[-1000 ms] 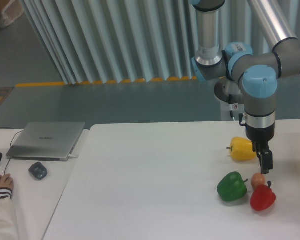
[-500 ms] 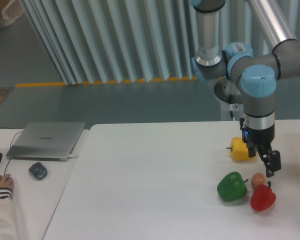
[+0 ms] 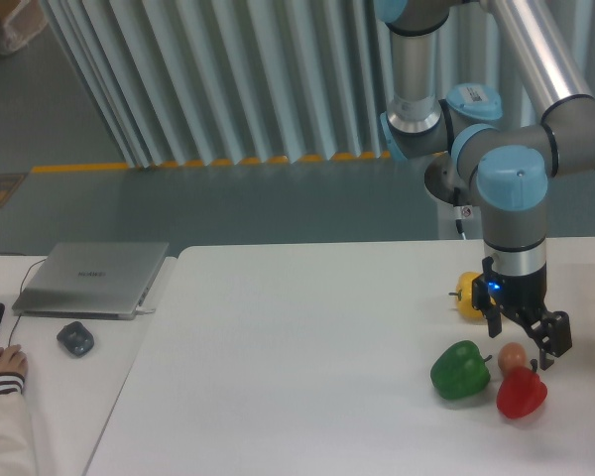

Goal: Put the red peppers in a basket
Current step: 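Descend over the red pepper and close the gripper around it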

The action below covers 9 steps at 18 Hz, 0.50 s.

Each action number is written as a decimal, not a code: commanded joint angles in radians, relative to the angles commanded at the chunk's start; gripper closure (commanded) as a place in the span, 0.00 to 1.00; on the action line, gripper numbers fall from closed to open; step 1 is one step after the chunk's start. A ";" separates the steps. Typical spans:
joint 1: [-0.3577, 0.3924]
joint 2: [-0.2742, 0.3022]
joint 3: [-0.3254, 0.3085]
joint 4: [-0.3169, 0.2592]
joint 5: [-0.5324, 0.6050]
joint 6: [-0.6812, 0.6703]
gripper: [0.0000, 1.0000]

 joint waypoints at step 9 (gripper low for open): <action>-0.006 -0.055 0.023 -0.002 -0.002 -0.101 0.00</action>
